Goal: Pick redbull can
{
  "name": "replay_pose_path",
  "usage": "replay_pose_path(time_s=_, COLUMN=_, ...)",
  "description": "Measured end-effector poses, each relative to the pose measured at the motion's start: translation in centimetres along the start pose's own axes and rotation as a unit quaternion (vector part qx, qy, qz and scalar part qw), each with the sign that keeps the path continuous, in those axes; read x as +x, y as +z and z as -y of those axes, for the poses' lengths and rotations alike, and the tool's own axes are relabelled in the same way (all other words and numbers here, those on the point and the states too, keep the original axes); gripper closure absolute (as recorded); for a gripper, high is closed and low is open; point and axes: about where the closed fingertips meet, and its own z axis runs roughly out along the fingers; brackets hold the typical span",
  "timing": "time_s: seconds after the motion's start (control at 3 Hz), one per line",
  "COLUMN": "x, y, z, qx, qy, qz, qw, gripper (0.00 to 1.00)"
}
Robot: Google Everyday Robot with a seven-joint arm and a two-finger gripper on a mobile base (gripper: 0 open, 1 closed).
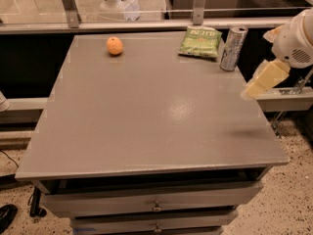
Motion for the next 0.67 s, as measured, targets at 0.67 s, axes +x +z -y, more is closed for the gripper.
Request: replay_pose_path(time_s=0.67, x=-0.2, y=5.5, z=8.0, qx=0.091, qy=0.098, qz=0.1, qw=0.9861, gripper=0.0)
